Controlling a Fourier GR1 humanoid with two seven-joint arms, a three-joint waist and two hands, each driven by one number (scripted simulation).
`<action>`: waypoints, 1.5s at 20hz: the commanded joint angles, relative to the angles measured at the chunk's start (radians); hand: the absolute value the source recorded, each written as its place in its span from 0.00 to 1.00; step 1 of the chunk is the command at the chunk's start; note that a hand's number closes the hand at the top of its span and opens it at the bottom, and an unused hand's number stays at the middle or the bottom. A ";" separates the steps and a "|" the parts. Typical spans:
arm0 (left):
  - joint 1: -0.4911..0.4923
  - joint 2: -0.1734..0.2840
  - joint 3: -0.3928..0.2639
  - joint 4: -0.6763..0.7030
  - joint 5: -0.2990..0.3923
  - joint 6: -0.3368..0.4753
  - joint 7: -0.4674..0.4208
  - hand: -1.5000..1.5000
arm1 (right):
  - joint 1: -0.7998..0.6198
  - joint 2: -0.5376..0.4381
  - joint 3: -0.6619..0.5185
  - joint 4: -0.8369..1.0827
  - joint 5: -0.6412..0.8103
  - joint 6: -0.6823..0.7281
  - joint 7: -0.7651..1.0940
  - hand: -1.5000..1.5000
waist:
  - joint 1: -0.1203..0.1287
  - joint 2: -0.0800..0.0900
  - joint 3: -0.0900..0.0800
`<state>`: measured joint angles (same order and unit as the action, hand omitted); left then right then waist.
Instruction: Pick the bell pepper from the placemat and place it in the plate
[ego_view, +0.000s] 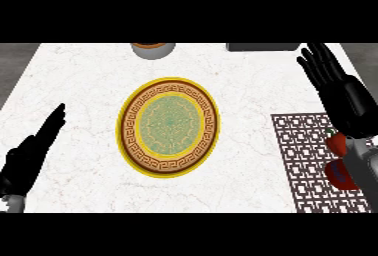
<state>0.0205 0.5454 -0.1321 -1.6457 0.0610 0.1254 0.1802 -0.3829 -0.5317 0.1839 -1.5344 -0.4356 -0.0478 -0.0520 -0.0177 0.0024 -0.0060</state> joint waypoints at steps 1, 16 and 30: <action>-0.019 -0.064 0.007 0.018 -0.024 -0.005 -0.027 0.50 | -0.047 0.030 -0.045 0.083 0.019 0.022 0.055 1.00 | 0.022 -0.002 0.006; -0.055 -0.242 0.032 0.221 0.065 -0.030 -0.258 0.50 | 0.245 0.077 -0.127 0.378 0.295 -0.211 -0.527 0.00 | 0.015 -0.002 0.006; -0.018 -0.221 0.103 0.308 0.090 -0.107 -0.374 0.50 | 0.472 -0.214 -0.118 0.167 0.525 -0.283 -0.133 0.00 | 0.012 -0.005 0.003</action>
<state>-0.0296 0.3277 -0.0377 -1.3317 0.1456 0.0277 -0.1641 0.0340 -0.6500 0.0464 -1.3302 0.0305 -0.3634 -0.3159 -0.0083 -0.0032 -0.0051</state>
